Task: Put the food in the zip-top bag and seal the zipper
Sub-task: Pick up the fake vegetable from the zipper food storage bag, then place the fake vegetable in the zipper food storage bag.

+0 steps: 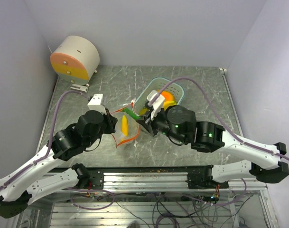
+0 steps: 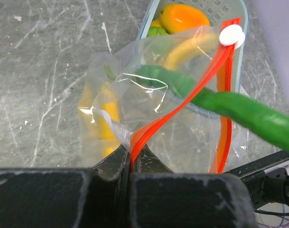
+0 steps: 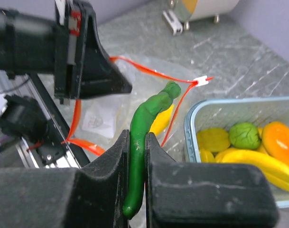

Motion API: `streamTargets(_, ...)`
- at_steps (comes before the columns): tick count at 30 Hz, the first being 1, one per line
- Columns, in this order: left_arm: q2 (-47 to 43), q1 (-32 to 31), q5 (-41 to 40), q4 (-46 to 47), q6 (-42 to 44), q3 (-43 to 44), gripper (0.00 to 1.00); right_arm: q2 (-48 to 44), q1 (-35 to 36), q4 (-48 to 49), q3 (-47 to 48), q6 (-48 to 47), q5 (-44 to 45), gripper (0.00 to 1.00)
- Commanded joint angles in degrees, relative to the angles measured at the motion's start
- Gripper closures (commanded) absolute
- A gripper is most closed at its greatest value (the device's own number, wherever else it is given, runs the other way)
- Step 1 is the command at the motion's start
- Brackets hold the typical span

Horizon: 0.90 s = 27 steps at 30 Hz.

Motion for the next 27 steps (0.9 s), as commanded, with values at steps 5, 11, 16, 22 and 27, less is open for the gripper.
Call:
streamTargets(5, 0.95, -0.18, 2.87, 3.93, -0.23, 3.07, 0.93, -1.45, 0.03, 12.34, -7.75, -3.06, 1.13, 1.00)
streamTargets(11, 2.83, -0.20, 5.17, 5.41, -0.17, 4.70, 0.93, -3.49, 0.58, 22.11, -16.29, -4.43, 5.02, 1.00)
streamTargets(16, 4.00, -0.21, 5.98, 6.01, -0.43, 4.78, 0.93, -2.11, 2.28, 30.10, -20.73, -7.89, 11.74, 1.00)
streamTargets(22, 4.72, -0.26, 6.43, 6.15, -0.65, 4.62, 0.93, 3.25, 7.10, 38.70, -22.44, -13.69, 26.38, 1.00)
streamTargets(27, 5.07, -0.21, 6.85, 6.83, -0.56, 4.23, 0.93, 9.12, 8.13, 36.17, -18.33, -14.27, 27.28, 1.00)
